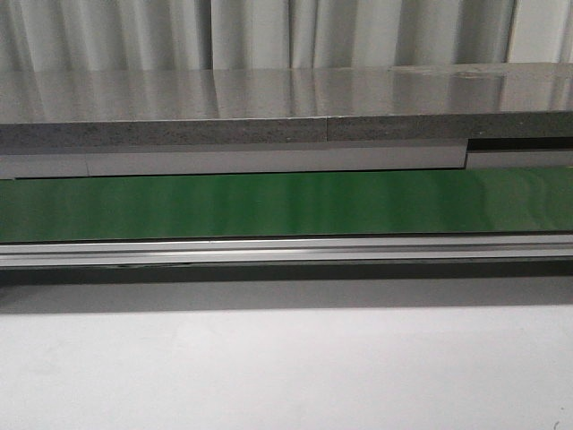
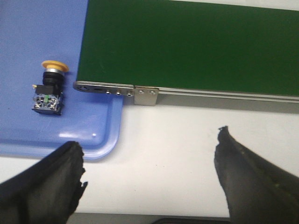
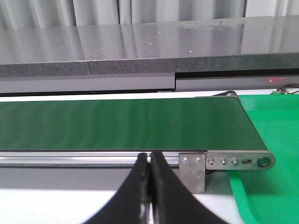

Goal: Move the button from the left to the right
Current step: 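Close the left gripper around the black body of the yellow button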

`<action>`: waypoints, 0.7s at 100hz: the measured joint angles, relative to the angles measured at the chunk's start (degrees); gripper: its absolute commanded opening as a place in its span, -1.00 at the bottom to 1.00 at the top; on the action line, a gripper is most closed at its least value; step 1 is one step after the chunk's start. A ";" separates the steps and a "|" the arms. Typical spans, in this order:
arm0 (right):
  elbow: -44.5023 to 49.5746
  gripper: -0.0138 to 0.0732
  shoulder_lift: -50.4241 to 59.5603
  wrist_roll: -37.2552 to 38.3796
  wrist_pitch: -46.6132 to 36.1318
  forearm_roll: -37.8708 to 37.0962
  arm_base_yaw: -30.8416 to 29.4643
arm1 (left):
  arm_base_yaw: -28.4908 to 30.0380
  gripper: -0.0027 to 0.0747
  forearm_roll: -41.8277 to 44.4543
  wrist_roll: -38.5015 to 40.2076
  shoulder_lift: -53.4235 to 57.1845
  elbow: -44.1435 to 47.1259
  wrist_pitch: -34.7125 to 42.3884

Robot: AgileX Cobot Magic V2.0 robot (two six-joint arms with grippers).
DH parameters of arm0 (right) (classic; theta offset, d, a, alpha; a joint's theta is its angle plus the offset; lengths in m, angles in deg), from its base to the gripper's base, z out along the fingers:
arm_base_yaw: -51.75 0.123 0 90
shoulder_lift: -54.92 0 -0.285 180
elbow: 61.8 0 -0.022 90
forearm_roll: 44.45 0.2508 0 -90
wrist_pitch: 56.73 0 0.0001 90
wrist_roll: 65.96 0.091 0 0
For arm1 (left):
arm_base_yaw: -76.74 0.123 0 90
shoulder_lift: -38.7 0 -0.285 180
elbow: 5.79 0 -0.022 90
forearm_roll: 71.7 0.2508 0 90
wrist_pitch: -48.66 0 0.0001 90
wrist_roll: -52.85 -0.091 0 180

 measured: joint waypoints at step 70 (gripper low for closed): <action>0.00 -0.84 0.00 0.00 0.00 0.00 0.00 | 21.18 0.48 -2.65 -5.16 -35.80 -11.70 5.76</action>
